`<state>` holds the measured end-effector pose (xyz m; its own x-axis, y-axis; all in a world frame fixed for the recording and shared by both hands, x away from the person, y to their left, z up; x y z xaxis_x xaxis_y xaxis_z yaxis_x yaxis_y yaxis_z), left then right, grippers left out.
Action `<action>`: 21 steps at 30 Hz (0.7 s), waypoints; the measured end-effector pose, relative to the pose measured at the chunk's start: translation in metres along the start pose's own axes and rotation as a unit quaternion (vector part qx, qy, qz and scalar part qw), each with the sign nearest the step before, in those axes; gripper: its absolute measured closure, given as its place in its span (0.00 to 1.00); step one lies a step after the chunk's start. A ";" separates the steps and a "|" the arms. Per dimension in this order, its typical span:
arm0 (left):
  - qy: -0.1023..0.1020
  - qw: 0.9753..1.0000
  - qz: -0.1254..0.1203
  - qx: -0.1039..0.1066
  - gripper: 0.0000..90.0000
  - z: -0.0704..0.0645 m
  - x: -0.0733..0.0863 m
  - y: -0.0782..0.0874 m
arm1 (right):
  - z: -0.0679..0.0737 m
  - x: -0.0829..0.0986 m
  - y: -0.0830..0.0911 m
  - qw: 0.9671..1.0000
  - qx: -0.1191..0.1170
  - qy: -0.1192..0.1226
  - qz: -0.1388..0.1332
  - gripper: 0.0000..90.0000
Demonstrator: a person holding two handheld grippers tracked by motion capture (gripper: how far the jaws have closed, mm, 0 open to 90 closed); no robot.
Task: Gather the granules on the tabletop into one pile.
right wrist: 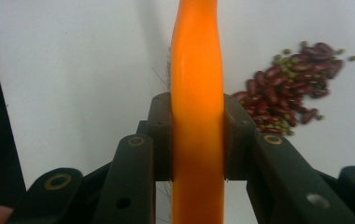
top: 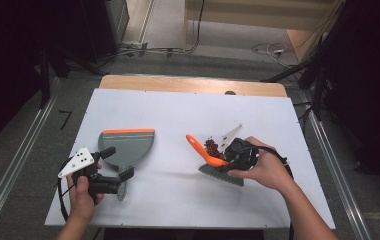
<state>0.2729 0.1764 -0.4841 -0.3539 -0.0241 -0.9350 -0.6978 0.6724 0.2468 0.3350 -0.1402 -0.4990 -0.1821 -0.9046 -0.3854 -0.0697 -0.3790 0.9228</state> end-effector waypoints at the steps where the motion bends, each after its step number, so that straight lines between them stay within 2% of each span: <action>1: 0.000 1.000 -0.001 0.000 0.00 0.000 0.000 0.000 | 0.001 0.000 -0.003 1.000 -0.004 0.000 0.002 0.76; 2: -0.001 1.000 -0.002 0.000 0.00 0.000 0.000 0.000 | -0.001 0.000 -0.007 1.000 -0.003 0.010 0.006 0.76; 6: -0.001 1.000 -0.004 0.000 0.00 -0.001 -0.001 0.001 | -0.010 -0.003 -0.013 1.000 0.009 0.008 0.003 0.76; 7: -0.002 1.000 -0.004 0.000 0.00 -0.001 -0.001 0.001 | -0.014 -0.004 -0.014 1.000 0.010 0.017 0.000 0.76; 12: -0.002 1.000 -0.004 0.001 0.00 -0.001 -0.002 0.001 | -0.029 -0.008 -0.016 1.000 0.011 0.020 -0.007 0.76; 13: -0.002 1.000 -0.005 0.001 0.00 -0.001 -0.002 0.002 | -0.033 -0.009 -0.016 1.000 0.015 0.015 -0.008 0.76; 16: -0.003 1.000 -0.003 0.001 0.00 -0.001 -0.001 0.002 | -0.039 -0.010 -0.018 1.000 0.008 0.004 -0.014 0.76; 17: -0.002 1.000 -0.004 0.001 0.00 -0.001 -0.001 0.001 | -0.041 -0.010 -0.019 1.000 0.008 0.012 -0.018 0.76; 18: -0.002 1.000 -0.003 0.001 0.00 -0.001 -0.001 0.001 | -0.042 -0.010 -0.019 1.000 0.006 0.007 -0.015 0.76; 21: -0.002 1.000 -0.003 0.002 0.00 -0.001 -0.001 0.000 | -0.047 -0.011 -0.018 1.000 0.016 0.000 -0.015 0.76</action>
<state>0.2722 0.1759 -0.4830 -0.3477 -0.0258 -0.9372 -0.6980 0.6745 0.2404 0.3849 -0.1322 -0.5117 -0.1793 -0.8927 -0.4134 -0.1057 -0.4003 0.9103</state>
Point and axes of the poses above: each handheld gripper's, and its own axes: y roughly backward along the jaws, x roughly out of its underside, z roughly to its left, the point moved 8 cm from there along -y, roughly forward along the jaws, and after that the axes turned 3 degrees about y, right-handed, at the moved point
